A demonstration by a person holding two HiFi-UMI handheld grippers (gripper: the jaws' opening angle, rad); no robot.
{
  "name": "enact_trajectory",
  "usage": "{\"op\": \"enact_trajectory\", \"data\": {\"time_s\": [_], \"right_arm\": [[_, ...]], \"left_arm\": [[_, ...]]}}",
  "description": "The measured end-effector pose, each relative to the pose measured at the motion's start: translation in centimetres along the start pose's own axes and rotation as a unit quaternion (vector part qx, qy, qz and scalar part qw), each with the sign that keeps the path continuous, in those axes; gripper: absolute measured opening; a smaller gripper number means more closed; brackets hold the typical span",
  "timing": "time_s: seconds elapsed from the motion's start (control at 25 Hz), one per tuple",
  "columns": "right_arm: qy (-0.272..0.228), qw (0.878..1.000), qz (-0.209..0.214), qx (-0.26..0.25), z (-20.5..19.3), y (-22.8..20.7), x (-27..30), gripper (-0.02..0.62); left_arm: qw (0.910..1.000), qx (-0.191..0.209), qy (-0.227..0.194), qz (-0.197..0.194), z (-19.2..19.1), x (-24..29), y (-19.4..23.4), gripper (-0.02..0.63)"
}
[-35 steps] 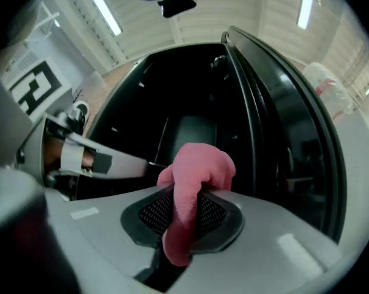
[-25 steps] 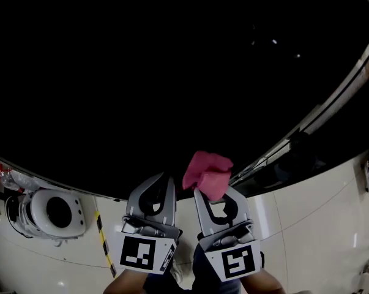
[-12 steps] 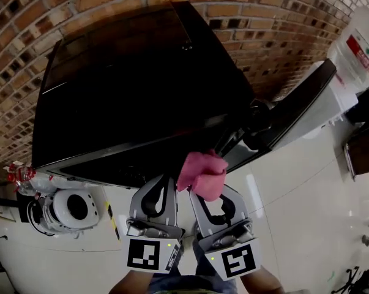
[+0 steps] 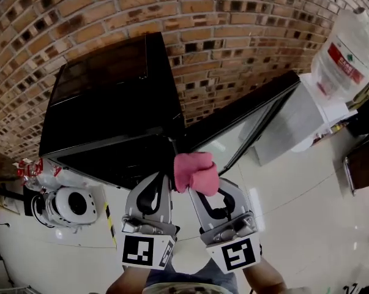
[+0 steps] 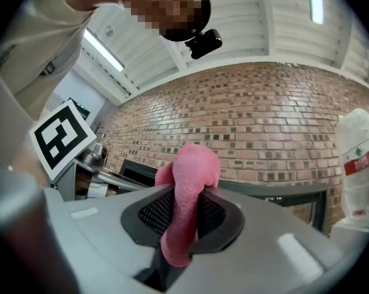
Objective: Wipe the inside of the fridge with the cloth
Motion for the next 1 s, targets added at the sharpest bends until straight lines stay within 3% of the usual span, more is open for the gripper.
{"op": "enact_trajectory", "data": {"time_s": [0.24, 0.72, 0.88, 1.0], "right_arm": [[-0.012, 0.999, 0.037, -0.007, 0.4, -8.5, -2.0, 0.058], [0.001, 0.998, -0.033, -0.053, -1.3, -28.9, -3.9, 0.058], [0.028, 0.995, -0.059, -0.072, -2.7, -32.4, -3.4, 0.058], [0.005, 0.995, -0.042, -0.090, -2.5, -31.4, -3.5, 0.058]], "left_arm": [[0.9994, -0.012, 0.020, 0.027, 1.6, 2.2, -7.3, 0.006], [0.9952, -0.008, 0.062, 0.075, 1.5, 6.0, -16.3, 0.006], [0.9930, -0.006, 0.075, 0.091, 1.6, 6.0, -16.6, 0.006], [0.9919, -0.002, 0.075, 0.103, 1.4, 6.0, -16.5, 0.006]]}}
Point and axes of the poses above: the fingertips, and each gripper's own axes: x forward along the fingers, y to its left, z out of its top, the point moved 5 cm from there along -x, backward along the fingers, and after that the axes turned 13 degrees about x, right-handed, at the moved point
